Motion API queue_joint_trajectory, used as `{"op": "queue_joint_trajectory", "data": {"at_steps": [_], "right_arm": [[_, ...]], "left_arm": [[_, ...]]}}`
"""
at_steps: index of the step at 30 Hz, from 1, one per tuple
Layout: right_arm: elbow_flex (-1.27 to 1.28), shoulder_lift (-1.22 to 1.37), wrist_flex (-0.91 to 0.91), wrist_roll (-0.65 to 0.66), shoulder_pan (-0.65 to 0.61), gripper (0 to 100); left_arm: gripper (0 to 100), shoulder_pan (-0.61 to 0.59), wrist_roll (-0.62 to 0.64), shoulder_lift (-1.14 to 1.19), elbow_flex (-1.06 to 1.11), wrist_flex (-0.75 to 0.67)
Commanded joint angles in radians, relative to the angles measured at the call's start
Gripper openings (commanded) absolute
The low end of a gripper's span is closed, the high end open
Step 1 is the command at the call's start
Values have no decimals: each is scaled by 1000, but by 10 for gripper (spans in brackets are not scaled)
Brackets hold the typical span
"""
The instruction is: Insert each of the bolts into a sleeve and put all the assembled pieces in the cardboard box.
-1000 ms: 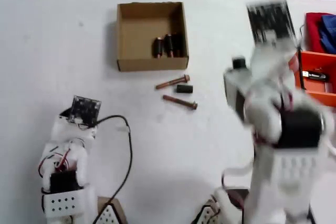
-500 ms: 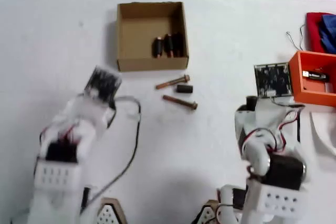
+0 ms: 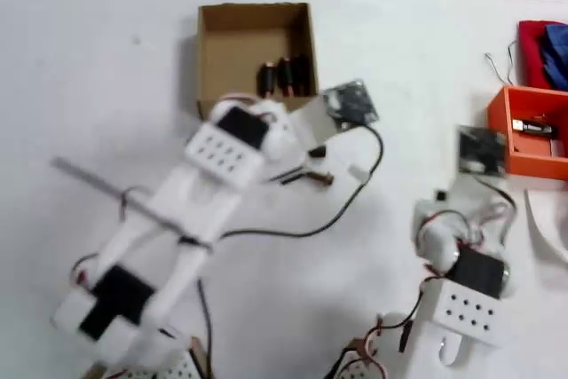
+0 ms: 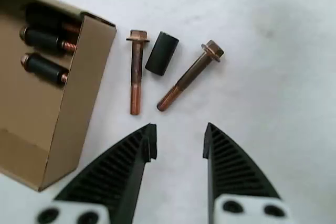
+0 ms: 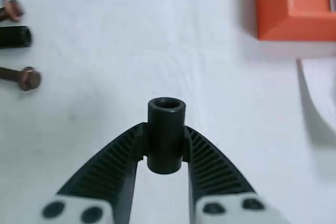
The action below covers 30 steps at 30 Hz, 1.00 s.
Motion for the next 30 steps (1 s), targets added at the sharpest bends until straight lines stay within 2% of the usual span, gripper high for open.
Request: {"op": "queue_joint_trajectory", "data": {"at_steps": [1,4,11,19,30], "right_arm": [[23,5,-48,-14,162,21],[91,5,-87,-14,206,21],[247,4,-188,-20,211,21],[298,7,-245,-20,206,21],[358,5,-306,-20,211,21]], "left_arm": [[169,12,-81,133,-124,6],[169,21,-133,253,-177,6],[169,28,-230,423,-320,11],[168,20,-477,493,-343,-57],[168,71,-491,514,-351,-66]]}}
